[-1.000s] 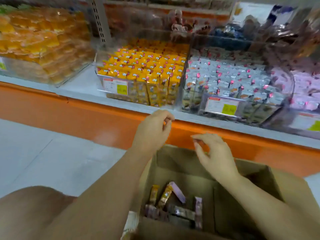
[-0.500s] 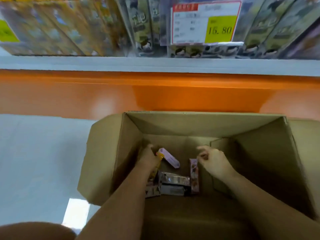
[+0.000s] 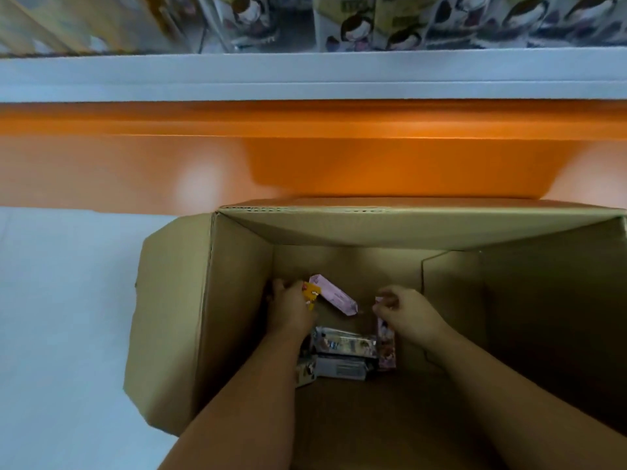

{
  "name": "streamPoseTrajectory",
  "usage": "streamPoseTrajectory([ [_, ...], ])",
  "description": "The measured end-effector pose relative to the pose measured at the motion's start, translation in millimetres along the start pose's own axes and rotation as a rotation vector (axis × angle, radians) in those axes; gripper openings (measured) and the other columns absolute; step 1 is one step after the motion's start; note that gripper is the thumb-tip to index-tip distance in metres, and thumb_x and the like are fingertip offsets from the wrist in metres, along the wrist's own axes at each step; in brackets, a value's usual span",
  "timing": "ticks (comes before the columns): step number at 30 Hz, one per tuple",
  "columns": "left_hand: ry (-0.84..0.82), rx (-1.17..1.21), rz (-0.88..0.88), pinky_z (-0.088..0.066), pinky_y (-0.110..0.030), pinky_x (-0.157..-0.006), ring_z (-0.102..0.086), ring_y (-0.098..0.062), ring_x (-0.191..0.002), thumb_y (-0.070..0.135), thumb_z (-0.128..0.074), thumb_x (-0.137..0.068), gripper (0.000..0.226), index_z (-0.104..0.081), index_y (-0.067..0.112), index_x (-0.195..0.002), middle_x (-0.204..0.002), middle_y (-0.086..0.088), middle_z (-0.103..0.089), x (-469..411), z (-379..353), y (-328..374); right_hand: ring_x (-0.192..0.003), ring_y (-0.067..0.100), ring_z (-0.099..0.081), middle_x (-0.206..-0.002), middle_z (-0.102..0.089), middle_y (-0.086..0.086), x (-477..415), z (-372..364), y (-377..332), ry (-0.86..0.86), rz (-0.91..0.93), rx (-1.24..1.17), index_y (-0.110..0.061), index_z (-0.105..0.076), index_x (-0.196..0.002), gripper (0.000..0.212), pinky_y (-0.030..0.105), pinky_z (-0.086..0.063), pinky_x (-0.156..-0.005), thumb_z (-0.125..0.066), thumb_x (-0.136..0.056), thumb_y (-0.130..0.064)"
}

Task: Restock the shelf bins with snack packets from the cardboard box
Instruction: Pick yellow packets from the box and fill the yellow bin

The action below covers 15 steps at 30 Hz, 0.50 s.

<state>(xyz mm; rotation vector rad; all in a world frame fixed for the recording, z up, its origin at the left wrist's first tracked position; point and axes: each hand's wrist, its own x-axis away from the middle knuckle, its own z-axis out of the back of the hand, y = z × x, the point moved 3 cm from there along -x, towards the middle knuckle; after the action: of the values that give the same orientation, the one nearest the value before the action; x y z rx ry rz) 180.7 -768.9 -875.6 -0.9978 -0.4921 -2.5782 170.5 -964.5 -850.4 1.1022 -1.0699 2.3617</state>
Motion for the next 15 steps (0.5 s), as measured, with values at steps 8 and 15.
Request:
streamPoseTrajectory([
  [8, 0.125, 0.274, -0.261, -0.035, -0.018, -0.093, -0.046, -0.019, -0.12, 0.019, -0.068, -0.085, 0.048, -0.051, 0.014, -0.13, -0.144, -0.003, -0.028, 15.0, 42.1, 42.7, -0.096, 0.008, -0.056, -0.121, -0.062, 0.001, 10.3, 12.2, -30.6, 0.056, 0.176, -0.085, -0.018, -0.052, -0.132, 0.04, 0.017, -0.045, -0.074, -0.059, -0.092, -0.022],
  [15, 0.116, 0.231, -0.554, -0.031, -0.017, -0.094, -0.044, -0.015, -0.12, 0.02, -0.068, -0.082, 0.057, -0.047, 0.017, -0.134, -0.139, 0.003, -0.031, 69.7, 79.5, 79.6, -0.108, 0.019, -0.058, -0.119, -0.06, 0.002, 48.1, 46.4, -84.2, 0.108, 0.305, -0.223, -0.02, -0.052, -0.127, 0.048, 0.042, -0.049, -0.094, -0.069, -0.084, -0.03],
])
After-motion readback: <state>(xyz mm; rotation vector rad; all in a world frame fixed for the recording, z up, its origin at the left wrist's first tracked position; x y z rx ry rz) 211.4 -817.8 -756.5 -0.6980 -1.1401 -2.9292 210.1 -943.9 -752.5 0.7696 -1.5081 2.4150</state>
